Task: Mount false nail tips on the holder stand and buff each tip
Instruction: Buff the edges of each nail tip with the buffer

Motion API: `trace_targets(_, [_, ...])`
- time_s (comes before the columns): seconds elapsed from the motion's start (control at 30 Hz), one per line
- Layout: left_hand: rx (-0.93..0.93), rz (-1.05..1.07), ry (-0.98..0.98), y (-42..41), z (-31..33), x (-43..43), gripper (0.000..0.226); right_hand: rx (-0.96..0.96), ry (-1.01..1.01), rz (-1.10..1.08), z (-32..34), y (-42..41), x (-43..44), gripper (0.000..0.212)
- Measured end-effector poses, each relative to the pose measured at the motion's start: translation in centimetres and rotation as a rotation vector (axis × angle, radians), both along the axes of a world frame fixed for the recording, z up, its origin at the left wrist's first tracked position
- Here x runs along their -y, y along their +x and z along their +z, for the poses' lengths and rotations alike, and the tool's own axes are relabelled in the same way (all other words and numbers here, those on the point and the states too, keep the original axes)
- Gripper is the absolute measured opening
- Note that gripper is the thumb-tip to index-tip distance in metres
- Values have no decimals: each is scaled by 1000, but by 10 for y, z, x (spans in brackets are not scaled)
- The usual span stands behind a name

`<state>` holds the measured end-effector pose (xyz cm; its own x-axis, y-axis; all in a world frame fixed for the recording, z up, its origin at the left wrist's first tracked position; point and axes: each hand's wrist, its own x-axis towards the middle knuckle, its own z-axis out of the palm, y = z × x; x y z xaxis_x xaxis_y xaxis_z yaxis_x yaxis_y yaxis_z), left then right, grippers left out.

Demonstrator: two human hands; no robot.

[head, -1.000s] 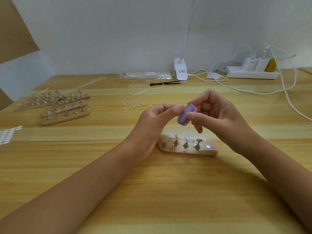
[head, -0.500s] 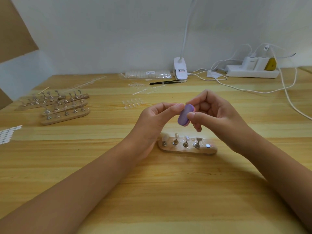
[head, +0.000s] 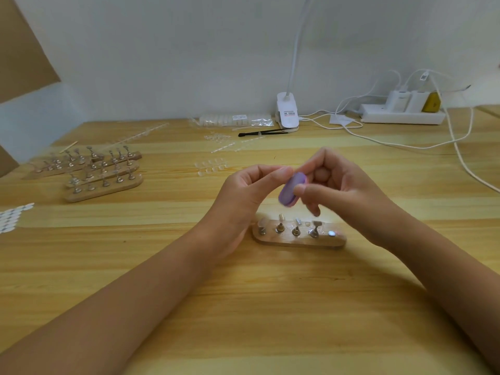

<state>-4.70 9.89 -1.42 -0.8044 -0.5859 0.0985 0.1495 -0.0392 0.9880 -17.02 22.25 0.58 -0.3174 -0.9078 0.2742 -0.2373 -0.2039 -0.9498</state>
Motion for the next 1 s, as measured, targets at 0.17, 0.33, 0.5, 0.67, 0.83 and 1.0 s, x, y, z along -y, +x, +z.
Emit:
trace_targets(0.17, [6,19,1,-1,0,1,33,81,-108,-118,0,-2,2,14])
trace_targets(0.33, [8,15,-3,0,-1,1,40,-8,17,13,-2,-2,1,13])
trace_targets(0.5, [8,10,-11,0,0,1,38,86,-104,-98,1,-4,1,14])
trace_targets(0.67, [13,28,-5,0,0,2,42,24,-24,-32,0,-1,2,13])
trace_targets(0.83, [5,20,-9,-1,-1,2,41,17,-40,-35,0,-3,1,13])
trace_targets(1.0, [-3,21,1,-1,0,2,40,78,-115,-111,1,-3,3,14])
